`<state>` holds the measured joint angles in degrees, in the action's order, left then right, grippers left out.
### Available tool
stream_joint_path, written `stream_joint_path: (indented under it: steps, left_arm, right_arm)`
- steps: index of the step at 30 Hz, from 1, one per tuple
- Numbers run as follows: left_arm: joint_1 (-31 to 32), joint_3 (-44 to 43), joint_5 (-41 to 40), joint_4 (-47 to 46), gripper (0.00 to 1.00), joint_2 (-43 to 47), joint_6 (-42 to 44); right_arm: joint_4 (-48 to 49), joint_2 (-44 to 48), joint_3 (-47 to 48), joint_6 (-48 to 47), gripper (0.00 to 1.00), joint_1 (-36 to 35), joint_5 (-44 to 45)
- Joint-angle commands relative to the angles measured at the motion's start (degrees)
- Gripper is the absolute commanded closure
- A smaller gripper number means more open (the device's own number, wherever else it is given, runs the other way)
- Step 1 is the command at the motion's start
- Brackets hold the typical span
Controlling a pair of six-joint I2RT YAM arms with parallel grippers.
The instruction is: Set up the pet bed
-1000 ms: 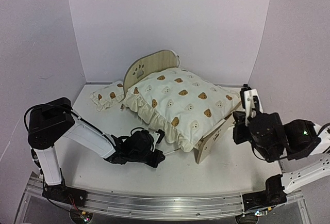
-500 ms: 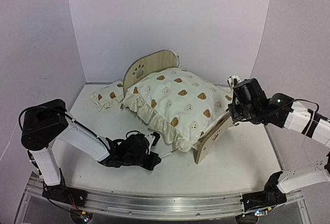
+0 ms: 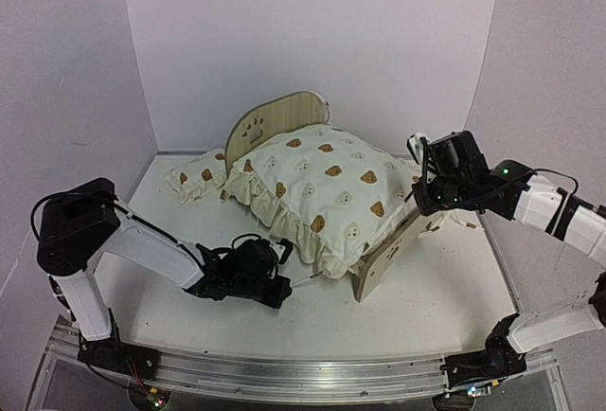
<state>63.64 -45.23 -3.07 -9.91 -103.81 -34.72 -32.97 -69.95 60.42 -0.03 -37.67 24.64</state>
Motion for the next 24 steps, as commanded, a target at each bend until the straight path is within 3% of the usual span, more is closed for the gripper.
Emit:
stream_joint_path:
  steps: [1,4,8,14,16,21,24]
  left_arm:
    - [-2.8,8.0,-1.3,26.4,1.00,12.0,3.1]
    - [-4.9,12.1,3.7,26.5,1.00,20.6,0.4]
    - [-4.5,14.7,2.8,25.2,1.00,20.4,-3.0]
    - [-4.3,14.1,-0.5,27.3,1.00,21.2,-8.2]
    - [-3.9,14.0,-1.8,28.2,1.00,25.1,-11.2]
    - [-3.3,14.5,-8.0,28.1,1.00,33.0,-11.6]
    - [-3.4,14.4,-9.0,28.9,0.97,35.5,-12.1]
  right_arm:
    - [3.4,1.7,-5.4,2.0,1.00,1.2,0.5]
    - [2.5,0.1,-2.9,5.7,1.00,1.7,0.4]
    - [0.5,-2.0,3.0,7.5,1.00,2.3,0.2]
    - [1.0,1.2,1.9,4.1,1.00,2.4,-2.8]
    - [2.3,1.5,2.2,4.0,1.00,2.4,-6.0]
    - [-5.2,-1.8,11.0,2.1,1.00,2.3,-17.1]
    - [-6.7,-1.4,13.6,2.1,1.00,2.3,-29.4]
